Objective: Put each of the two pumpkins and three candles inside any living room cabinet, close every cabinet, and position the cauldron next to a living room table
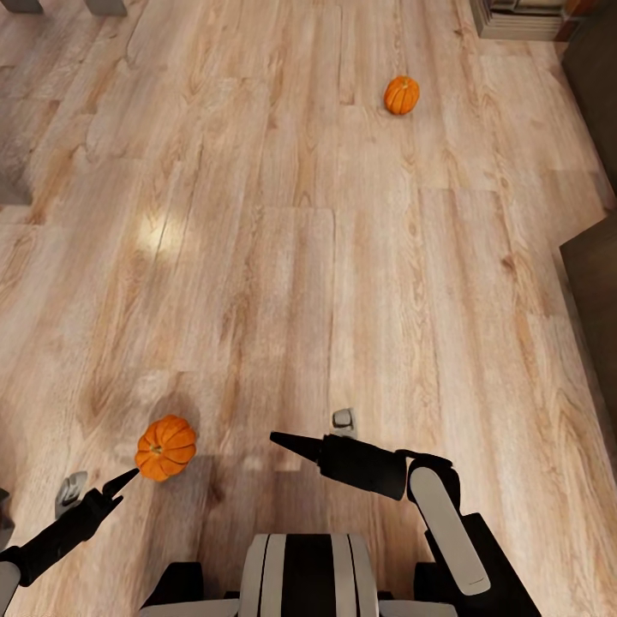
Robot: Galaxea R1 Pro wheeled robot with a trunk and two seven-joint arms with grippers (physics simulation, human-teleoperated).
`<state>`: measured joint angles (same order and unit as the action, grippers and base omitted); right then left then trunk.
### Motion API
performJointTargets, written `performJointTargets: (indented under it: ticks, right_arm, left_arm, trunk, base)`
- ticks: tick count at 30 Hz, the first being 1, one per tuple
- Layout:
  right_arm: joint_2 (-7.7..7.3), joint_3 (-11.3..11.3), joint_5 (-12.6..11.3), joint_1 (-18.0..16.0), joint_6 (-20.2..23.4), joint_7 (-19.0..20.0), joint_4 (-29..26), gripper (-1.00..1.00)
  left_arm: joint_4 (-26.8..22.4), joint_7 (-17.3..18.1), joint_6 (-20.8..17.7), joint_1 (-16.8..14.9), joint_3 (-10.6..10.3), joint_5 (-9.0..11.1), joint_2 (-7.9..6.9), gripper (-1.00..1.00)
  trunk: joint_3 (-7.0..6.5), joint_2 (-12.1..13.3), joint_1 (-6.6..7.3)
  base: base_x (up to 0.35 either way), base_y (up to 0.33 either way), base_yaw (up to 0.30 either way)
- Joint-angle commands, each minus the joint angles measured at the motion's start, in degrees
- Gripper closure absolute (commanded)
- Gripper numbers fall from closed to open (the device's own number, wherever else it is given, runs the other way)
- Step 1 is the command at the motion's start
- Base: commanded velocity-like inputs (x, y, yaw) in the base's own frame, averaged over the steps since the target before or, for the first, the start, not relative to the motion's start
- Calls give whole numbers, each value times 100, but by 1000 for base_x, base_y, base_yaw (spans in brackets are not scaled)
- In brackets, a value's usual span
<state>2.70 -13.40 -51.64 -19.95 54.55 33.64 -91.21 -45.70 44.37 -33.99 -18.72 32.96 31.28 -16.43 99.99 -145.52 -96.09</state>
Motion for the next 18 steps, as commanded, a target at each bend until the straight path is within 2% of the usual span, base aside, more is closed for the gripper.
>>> performJointTargets:
  ticks: [1, 9, 18]
  right_arm:
    - [-1, -2, -3, 0, 5, 36, -1, -100]
    - [2, -14, -4, 0, 0, 97, -1, -100]
    - [26, -38, -4, 0, -37, 99, 3, -100]
  left_arm:
    - [0, 1, -1, 0, 0, 1, 0, -100]
    - [0, 7, 1, 0, 0, 1, 0, -100]
    - [-1, 17, 6, 0, 0, -7, 5, -100]
  trunk:
    - [23, -1, -2]
    - [200, -12, -23]
    - [200, -12, -23]
  base:
    - [0, 0, 0]
    - [0, 0, 0]
    - [0, -1, 0]
